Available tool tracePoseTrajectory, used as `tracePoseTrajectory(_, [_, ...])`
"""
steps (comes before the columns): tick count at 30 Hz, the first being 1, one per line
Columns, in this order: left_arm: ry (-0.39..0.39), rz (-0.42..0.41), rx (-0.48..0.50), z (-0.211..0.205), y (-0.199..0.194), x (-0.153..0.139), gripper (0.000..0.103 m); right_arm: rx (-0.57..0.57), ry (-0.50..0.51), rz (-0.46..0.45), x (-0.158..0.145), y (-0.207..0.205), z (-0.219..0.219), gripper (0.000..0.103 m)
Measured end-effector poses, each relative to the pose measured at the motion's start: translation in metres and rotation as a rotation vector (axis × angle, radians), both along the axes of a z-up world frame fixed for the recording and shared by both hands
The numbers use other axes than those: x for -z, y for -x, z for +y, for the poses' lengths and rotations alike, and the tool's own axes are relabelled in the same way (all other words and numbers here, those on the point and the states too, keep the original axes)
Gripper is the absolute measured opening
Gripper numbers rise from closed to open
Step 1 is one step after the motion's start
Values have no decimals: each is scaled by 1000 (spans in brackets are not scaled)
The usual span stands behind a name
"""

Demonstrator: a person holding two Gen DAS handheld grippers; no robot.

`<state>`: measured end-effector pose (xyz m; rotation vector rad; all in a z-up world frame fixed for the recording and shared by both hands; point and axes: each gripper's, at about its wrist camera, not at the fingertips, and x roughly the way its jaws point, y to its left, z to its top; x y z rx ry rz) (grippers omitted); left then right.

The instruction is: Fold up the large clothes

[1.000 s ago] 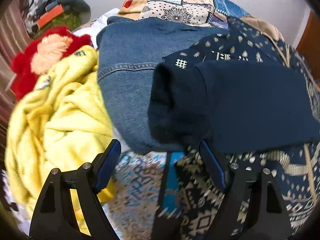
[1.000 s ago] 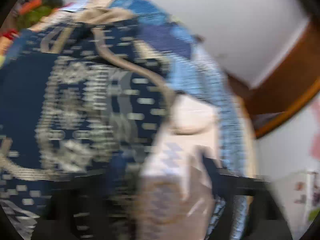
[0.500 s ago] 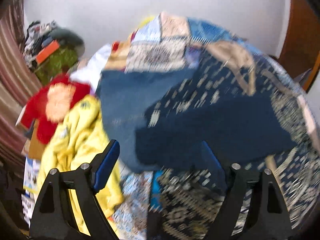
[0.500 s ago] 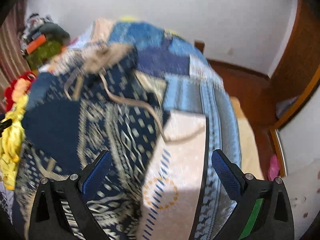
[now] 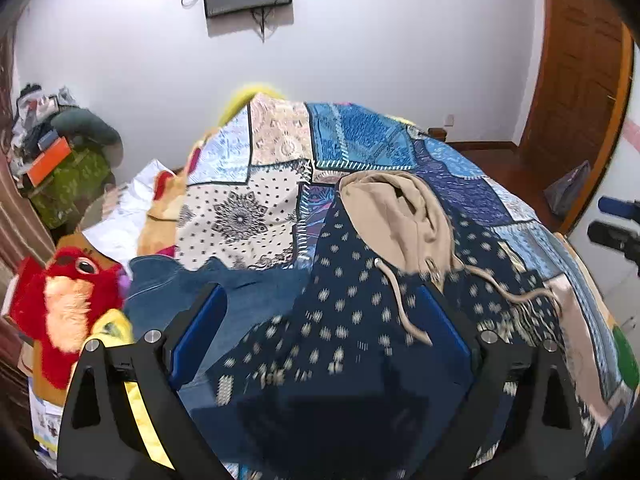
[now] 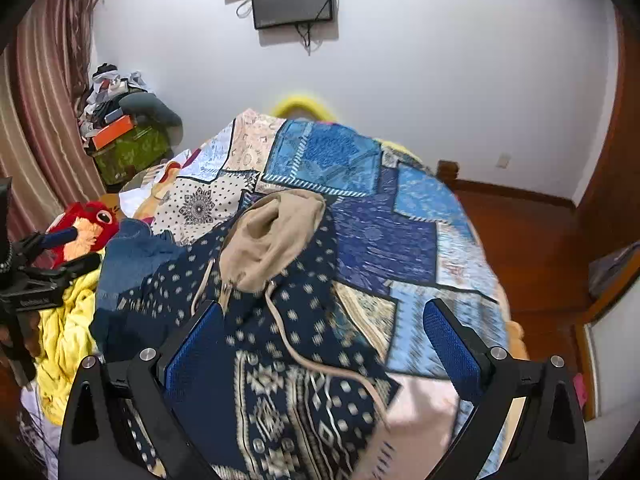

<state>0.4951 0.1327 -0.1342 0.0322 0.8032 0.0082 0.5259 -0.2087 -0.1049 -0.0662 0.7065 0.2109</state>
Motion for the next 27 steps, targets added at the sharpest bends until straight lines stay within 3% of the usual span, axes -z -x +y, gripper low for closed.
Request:
tracePoseTrajectory(4, [81,78,-9,4,-45,27,96,9,-35,87,29,-53,10,99])
tracePoseTrajectory(13, [172,217,-52,8,-118,100,96,51,-179,308,108,-155,18,97])
tracePoseTrajectory(16, [208,244,-72,7,-136,121,96,68,-230,376,136,-178,18,83])
tracePoseTrajectory(17, [213,244,-80,7,-139,123,95,80,-224,355,138,-179,18,83])
tracePoseTrajectory(19, [216,232,-92,5,-146,128,88,84,-185,297,137,-179,21,70])
tracePoseTrajectory(21, [229,219,-87,1,-150,132,64,54,-168,269,136,-178,25,37])
tracePoseTrajectory(23, [219,207,-102,-3,-152,132,43,39,-162,255,133,-174,29,20])
tracePoseTrajectory(24, [198,200,-102,-6,-152,129,27,36,-154,251,132,-173,29,14])
tracePoseTrajectory(26, [158,197,-80,-12,-148,120,13,29,-140,228,124,-162,29,10])
tracePoseTrajectory(27, [140,189,-70,-13,-143,113,12,26,-143,219,119,-155,27,9])
